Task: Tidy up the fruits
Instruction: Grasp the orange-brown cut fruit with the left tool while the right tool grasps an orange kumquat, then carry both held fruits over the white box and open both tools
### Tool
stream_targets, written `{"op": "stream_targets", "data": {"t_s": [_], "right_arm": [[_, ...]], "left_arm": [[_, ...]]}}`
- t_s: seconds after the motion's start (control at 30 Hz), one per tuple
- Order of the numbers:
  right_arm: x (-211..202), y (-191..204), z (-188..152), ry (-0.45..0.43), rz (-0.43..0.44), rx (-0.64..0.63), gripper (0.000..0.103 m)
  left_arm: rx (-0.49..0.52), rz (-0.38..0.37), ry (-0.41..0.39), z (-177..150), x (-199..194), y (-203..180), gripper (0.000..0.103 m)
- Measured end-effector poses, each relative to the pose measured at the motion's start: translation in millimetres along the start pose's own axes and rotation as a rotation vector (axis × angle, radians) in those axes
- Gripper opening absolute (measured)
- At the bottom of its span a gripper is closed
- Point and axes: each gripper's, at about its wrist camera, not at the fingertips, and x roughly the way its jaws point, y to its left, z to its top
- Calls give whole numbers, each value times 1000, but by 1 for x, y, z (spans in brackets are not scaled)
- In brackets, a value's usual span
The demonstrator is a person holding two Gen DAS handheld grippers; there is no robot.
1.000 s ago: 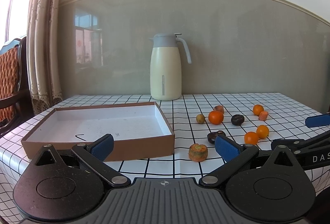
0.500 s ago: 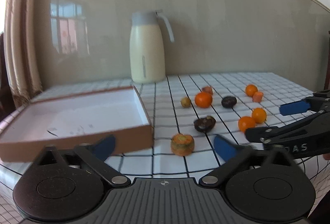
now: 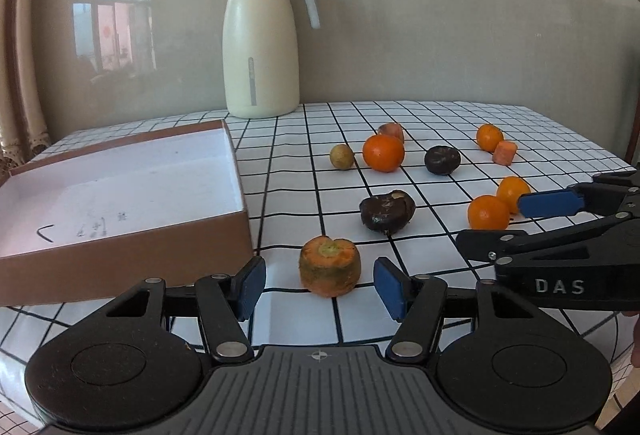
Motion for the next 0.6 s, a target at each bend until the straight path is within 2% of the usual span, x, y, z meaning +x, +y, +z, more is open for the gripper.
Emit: {"op": "stream_targets", "data": {"t_s": [0.2, 0.33, 0.37, 0.4, 0.43, 0.6], "right_arm": [[10, -7, 1, 12, 9, 30, 50], [14, -5, 1, 22, 17, 26, 41], [14, -5, 1, 19, 12, 25, 39], [13, -5, 1, 18, 6, 25, 30], [13, -6, 1, 18, 11, 33, 23], [12, -7, 1, 16, 7, 36, 23]], "left_arm": [[-4, 11, 1, 2, 9, -2, 61], [-10, 16, 5, 2, 14, -1, 61], [-9, 13, 6, 2, 15, -2, 56], [-8, 8, 3, 2, 15, -2, 41], [-3, -2, 2, 3, 15, -3, 36], [1, -2, -1, 2, 12, -4, 36]]}}
